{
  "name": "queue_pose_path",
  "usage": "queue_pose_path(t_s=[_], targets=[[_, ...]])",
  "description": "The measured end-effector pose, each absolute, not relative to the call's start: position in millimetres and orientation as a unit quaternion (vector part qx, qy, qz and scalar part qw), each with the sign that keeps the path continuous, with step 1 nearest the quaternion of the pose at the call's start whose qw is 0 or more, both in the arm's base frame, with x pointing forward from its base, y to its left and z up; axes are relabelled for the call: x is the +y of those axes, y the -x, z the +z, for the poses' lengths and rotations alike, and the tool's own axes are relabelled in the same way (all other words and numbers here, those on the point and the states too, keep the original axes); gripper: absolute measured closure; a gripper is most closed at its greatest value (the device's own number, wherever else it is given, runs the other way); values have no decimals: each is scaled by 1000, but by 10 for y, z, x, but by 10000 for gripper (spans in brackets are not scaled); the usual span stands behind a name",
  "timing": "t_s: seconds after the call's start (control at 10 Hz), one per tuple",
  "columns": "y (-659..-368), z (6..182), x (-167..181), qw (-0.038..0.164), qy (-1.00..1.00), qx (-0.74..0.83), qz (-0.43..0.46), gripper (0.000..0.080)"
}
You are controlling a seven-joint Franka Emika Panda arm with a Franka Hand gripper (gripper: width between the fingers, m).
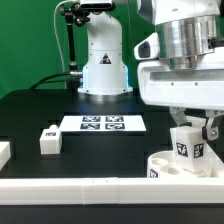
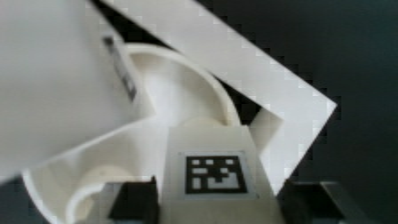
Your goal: Assemble stool
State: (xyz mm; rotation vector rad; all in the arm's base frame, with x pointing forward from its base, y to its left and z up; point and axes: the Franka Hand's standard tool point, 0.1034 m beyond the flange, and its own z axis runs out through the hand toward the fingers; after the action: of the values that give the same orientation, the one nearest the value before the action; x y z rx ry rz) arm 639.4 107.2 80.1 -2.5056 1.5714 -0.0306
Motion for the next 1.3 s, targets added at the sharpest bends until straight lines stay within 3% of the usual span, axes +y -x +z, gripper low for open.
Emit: queue_pose_path(t_s=[0.6,1.3], targets=[[-6387,803,1126,116,695,709,35,462],[-6370,780,1208,118,578,805,61,461]])
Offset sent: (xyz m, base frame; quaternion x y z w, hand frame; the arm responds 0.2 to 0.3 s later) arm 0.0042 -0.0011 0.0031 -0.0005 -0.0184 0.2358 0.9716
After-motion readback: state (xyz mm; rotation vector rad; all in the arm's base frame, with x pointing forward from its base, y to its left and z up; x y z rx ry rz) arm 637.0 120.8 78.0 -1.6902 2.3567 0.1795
